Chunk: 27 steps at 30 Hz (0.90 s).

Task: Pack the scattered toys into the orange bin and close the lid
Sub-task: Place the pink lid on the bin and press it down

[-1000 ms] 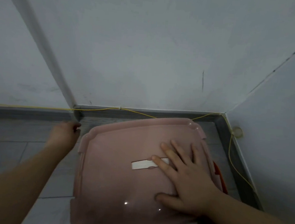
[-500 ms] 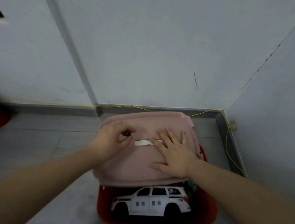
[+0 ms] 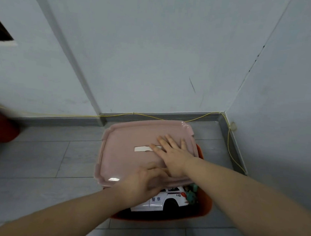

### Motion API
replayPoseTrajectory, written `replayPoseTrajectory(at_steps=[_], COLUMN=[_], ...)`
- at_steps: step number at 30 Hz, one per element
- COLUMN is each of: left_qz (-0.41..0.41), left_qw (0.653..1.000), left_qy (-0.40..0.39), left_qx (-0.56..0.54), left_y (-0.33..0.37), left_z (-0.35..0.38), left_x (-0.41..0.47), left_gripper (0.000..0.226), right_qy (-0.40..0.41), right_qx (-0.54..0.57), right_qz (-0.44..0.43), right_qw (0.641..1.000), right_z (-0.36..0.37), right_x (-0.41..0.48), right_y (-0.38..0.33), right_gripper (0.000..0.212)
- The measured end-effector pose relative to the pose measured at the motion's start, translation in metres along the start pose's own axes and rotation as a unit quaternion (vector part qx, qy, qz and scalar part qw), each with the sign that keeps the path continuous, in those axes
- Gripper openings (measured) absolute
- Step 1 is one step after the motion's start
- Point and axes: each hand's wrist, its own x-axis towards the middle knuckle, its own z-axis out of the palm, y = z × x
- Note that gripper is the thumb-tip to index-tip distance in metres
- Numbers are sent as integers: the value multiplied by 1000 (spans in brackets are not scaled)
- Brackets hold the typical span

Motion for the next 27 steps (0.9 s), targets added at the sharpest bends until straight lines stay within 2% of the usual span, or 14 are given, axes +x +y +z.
replayPoseTrajectory(at_steps=[3, 5, 7, 9, 11, 14, 16, 18, 20, 22, 27], left_qz=[-73, -165, -280, -383, -436, -458, -454, -450, -456, -463, -472], left_qw=[994, 978, 947, 910, 889, 883, 889, 892, 890, 886, 881], left_qy=[72, 93, 74, 50, 29, -2, -14, -20, -18, -16, -22], left_qx=[41, 86, 142, 153, 137, 100, 61, 40, 26, 15, -25], left_y=[-13, -32, -46, -55, -64, -76, -80, -80, -79, -77, -69], left_z=[-16, -27, -40, -48, -54, -58, -58, -58, -59, -59, -56], left_x=[-1, -2, -3, -5, -9, -14, -14, -14, -13, -13, -23], left_gripper=[30, 40, 57, 70, 86, 101, 96, 91, 97, 102, 106], right_qy=[4, 9, 7, 6, 7, 20, 63, 94, 83, 76, 38], right_qx=[-16, -23, -27, -26, -18, 6, 52, 136, 247, 309, 318], right_qz=[-16, -19, -20, -18, -16, 27, 113, 219, 283, 295, 284], right_qw=[1000, 1000, 999, 999, 1000, 999, 990, 962, 923, 901, 904], right_z=[-6, -5, -3, 0, 1, 1, 3, 9, 15, 17, 9], right_x=[-9, -18, -27, -35, -41, -46, -48, -49, -49, -51, -62], right_y=[8, 14, 19, 21, 22, 26, 27, 28, 29, 29, 28], right_gripper=[90, 92, 93, 94, 93, 87, 84, 91, 101, 105, 107])
